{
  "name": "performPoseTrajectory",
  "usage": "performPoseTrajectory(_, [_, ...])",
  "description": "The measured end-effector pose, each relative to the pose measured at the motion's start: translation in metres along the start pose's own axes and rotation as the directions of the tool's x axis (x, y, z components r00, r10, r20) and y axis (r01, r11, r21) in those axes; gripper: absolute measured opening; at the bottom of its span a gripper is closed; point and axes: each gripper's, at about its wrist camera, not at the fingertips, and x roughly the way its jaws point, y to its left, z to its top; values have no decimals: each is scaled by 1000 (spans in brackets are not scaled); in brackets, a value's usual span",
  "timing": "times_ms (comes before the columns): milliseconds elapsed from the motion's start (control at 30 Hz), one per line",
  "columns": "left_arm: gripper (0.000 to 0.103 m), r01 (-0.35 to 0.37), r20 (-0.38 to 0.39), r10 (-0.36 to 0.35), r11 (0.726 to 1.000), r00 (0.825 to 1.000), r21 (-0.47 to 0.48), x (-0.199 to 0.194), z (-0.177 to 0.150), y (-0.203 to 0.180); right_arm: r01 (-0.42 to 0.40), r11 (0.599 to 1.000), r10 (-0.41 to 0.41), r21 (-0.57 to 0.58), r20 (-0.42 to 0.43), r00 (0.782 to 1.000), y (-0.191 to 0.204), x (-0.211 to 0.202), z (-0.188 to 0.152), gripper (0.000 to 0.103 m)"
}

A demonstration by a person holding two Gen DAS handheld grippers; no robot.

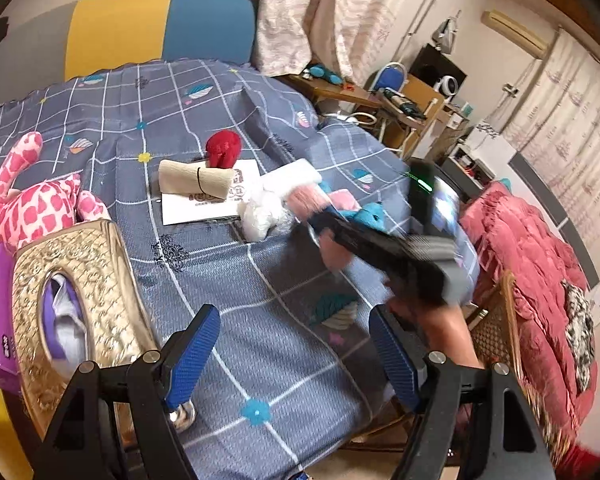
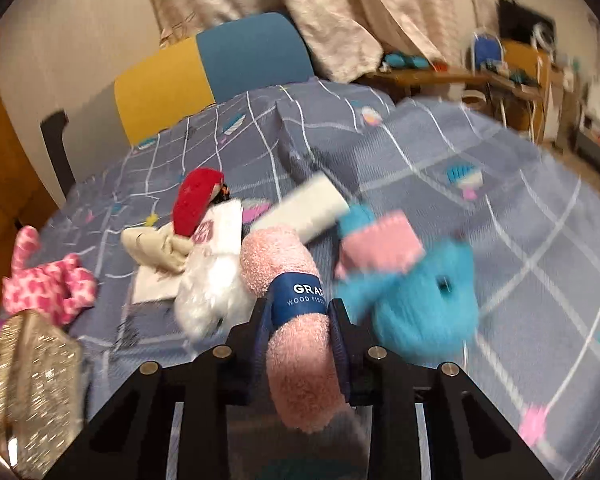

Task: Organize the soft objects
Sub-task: 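Grasp the clear plastic bag with the left tool while the right tool holds the sock roll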

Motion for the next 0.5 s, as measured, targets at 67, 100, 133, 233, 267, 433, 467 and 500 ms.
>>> performPoseTrajectory(67, [78,-25,-21,25,1000,999,-12,12,7,0,-29,998,29,48,-10,1000,-6,-8,-13,30])
performPoseTrajectory(100, [78,-30,-28,30,999,999,-17,17,10,0,-35,997,36,67,-19,999,-8,-10,-22,30])
performPoseTrajectory(133, [78,-35,-42,34,999,999,-29,25,15,0,-33,996,35,78,-25,999,-11,-11,-29,30])
performPoseTrajectory(233, [78,-51,-70,48,997,996,-54,45,25,0,-10,996,12,87,-20,1000,-18,-11,-50,35])
performPoseTrajectory(267, [78,-62,-77,58,997,995,-53,52,29,-1,-18,995,18,96,-3,1000,-19,-10,-53,38])
performPoseTrajectory(433, [78,-105,-132,97,993,986,-59,94,48,1,-22,997,23,79,-2,1000,-19,3,-54,43])
performPoseTrajectory(467, [78,-113,-143,103,991,984,-67,102,51,2,-14,998,13,56,8,1000,-18,4,-56,41])
performPoseTrajectory(500, [78,-120,-147,108,990,983,-72,109,54,3,-13,999,12,38,14,1000,-16,6,-61,40])
